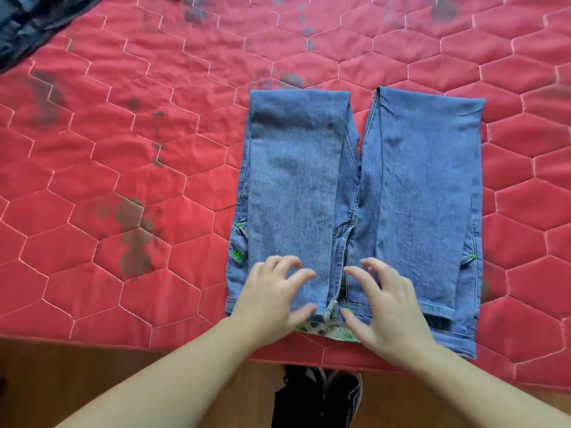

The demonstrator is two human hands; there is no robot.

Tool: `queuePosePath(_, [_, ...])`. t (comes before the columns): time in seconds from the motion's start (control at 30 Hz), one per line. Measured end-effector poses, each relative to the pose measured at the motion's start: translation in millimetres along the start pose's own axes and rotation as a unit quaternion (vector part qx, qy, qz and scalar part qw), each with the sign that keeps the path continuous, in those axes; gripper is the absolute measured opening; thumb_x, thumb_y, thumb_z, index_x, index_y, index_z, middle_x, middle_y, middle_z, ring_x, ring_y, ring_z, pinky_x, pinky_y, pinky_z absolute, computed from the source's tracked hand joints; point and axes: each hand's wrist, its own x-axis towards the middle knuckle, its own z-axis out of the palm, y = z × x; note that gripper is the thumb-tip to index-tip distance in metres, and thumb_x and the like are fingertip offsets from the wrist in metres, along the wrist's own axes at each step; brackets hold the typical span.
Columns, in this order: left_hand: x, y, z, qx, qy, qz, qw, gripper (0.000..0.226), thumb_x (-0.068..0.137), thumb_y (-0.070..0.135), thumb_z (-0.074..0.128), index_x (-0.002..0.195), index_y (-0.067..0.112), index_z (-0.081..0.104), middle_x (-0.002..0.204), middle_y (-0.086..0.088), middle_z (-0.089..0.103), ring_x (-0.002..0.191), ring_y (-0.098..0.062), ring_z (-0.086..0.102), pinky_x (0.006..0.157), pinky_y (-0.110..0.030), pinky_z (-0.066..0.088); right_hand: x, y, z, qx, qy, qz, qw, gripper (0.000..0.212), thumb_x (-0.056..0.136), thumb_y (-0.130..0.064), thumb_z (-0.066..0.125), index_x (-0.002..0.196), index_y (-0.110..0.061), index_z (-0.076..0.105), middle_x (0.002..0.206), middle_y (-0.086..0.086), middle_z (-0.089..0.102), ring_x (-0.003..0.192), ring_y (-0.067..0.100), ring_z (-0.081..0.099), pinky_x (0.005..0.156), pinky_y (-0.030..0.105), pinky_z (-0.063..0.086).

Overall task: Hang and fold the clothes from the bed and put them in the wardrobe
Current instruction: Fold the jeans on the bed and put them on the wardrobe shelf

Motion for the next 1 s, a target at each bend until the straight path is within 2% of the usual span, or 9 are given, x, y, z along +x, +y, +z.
queuePosePath(0.13, [-11.2,14.3,30.9,0.068,-0.186,0.029,0.980,0.092,0.073,0.063,0.054,0.153,0.034,0.017,0.163,-0.003,0.012,0.147,-0.026,0.010,0.118,-0.043,0.009,-25.3,28.4,-3.2,-0.079,-0.026,0.043,0.996,0.093,0.061,-0.065,0.069,0.139,-0.021,0.047,0.143,0.012,0.042,0.129,0.030,0.040,0.103,0.048,0.028])
queuePosePath(0.3, [-20.4,26.3,54.4,0.112,-0.182,-0.024,0.977,0.105,0.076,0.031,0.058,0.153,0.031,-0.013,0.163,-0.001,-0.015,0.149,-0.027,-0.016,0.118,-0.045,-0.014,-52.2,51.1,-1.2,-0.164,-0.137,0.062,0.975,0.102,0.051,-0.043,0.073,0.145,-0.014,0.044,0.152,0.009,0.040,0.137,0.030,0.042,0.105,0.056,0.035])
queuePosePath(0.43, [-19.9,28.0,54.8,0.127,-0.149,-0.023,0.980,0.092,0.082,0.014,0.052,0.155,0.032,0.000,0.164,0.001,0.001,0.151,-0.027,0.002,0.120,-0.046,0.002,-45.8,51.8,0.8,-0.171,-0.072,0.051,0.981,0.087,0.045,-0.012,0.085,0.129,-0.012,0.062,0.135,0.010,0.059,0.121,0.031,0.058,0.091,0.055,0.048])
queuePosePath(0.5, [-16.2,27.4,47.3,0.117,-0.118,0.000,0.986,0.084,0.077,0.012,0.061,0.153,0.030,0.028,0.159,-0.001,0.028,0.145,-0.029,0.029,0.116,-0.046,0.027,-40.0,52.9,-1.5,-0.155,-0.013,0.035,0.987,0.063,0.055,-0.005,0.074,0.117,-0.013,0.070,0.124,0.008,0.067,0.111,0.030,0.065,0.083,0.051,0.052])
queuePosePath(0.57, [-9.9,26.2,38.6,0.117,-0.127,0.015,0.985,0.075,0.084,0.011,0.054,0.152,0.031,0.029,0.158,0.001,0.030,0.145,-0.027,0.030,0.114,-0.041,0.029,-32.4,52.5,-9.6,-0.125,-0.003,0.034,0.992,0.050,0.060,-0.004,0.059,0.107,-0.014,0.074,0.114,0.006,0.072,0.104,0.030,0.068,0.080,0.045,0.053])
queuePosePath(0.67, [5.1,26.3,19.6,0.114,-0.194,0.005,0.974,0.068,0.090,0.008,0.039,0.151,0.035,0.026,0.159,0.008,0.027,0.145,-0.022,0.028,0.108,-0.034,0.033,-19.5,49.3,-30.1,-0.125,-0.126,0.071,0.982,0.043,0.072,-0.006,0.049,0.108,-0.021,0.067,0.112,-0.002,0.070,0.108,0.026,0.061,0.083,0.036,0.047])
queuePosePath(0.8, [29.9,35.7,-16.8,0.100,-0.294,-0.009,0.950,0.054,0.079,0.010,0.043,0.124,0.037,0.055,0.124,0.001,0.063,0.111,-0.031,0.057,0.080,-0.033,0.045,-2.1,43.5,-53.6,-0.106,-0.265,0.119,0.951,0.034,0.073,-0.010,0.041,0.099,-0.019,0.061,0.096,0.001,0.067,0.095,0.030,0.060,0.075,0.036,0.050])
queuePosePath(0.93, [51.8,45.1,-39.2,0.003,-0.500,-0.024,0.866,0.028,0.080,0.008,0.044,0.090,0.027,0.062,0.081,0.002,0.061,0.084,-0.028,0.051,0.067,-0.029,0.039,6.0,34.6,-70.3,-0.044,-0.445,0.141,0.883,0.014,0.075,-0.007,0.042,0.064,-0.014,0.047,0.068,0.001,0.052,0.069,0.024,0.051,0.055,0.028,0.038])
queuePosePath(1.0, [63.3,45.5,-51.2,0.000,-0.562,-0.047,0.826,0.026,0.075,0.006,0.048,0.092,0.021,0.062,0.075,0.003,0.055,0.079,-0.025,0.050,0.062,-0.030,0.038,14.2,32.3,-84.0,-0.047,-0.507,0.147,0.848,0.017,0.074,-0.005,0.049,0.062,-0.016,0.046,0.064,-0.002,0.050,0.061,0.017,0.046,0.048,0.026,0.032])
